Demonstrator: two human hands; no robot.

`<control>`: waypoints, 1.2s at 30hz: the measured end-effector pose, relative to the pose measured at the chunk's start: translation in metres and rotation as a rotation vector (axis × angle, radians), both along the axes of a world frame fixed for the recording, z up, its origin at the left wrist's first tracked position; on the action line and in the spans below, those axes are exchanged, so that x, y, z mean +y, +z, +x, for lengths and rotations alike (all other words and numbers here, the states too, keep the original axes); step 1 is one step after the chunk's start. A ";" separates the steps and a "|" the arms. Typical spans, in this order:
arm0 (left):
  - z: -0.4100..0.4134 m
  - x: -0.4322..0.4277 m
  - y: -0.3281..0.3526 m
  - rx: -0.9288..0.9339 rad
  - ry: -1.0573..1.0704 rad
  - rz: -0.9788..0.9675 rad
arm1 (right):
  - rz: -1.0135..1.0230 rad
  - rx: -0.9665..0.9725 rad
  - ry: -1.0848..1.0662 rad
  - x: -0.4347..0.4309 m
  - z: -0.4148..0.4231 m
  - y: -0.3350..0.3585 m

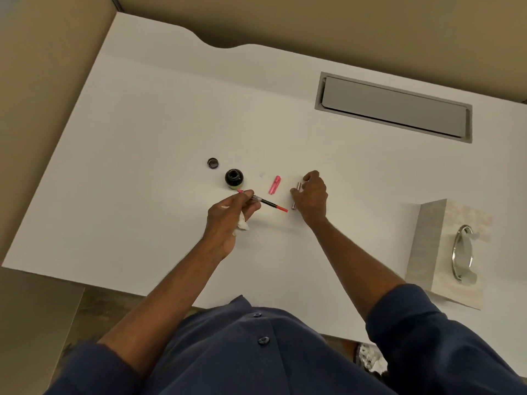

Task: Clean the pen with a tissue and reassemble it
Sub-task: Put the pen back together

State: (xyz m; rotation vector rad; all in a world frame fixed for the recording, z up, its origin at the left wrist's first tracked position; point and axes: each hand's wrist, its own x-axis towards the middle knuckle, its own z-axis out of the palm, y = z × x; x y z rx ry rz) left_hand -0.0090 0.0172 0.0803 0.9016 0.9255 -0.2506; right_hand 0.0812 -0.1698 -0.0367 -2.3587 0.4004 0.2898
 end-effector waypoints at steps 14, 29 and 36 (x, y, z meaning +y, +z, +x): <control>0.012 0.003 0.003 -0.110 0.056 -0.129 | 1.167 0.171 -0.653 -0.051 -0.074 0.107; 0.006 -0.015 0.024 -0.191 0.070 -0.178 | 1.252 -0.016 -0.575 -0.033 -0.106 0.148; -0.001 -0.015 0.028 -0.170 0.119 -0.186 | 1.279 -0.024 -0.613 -0.037 -0.114 0.147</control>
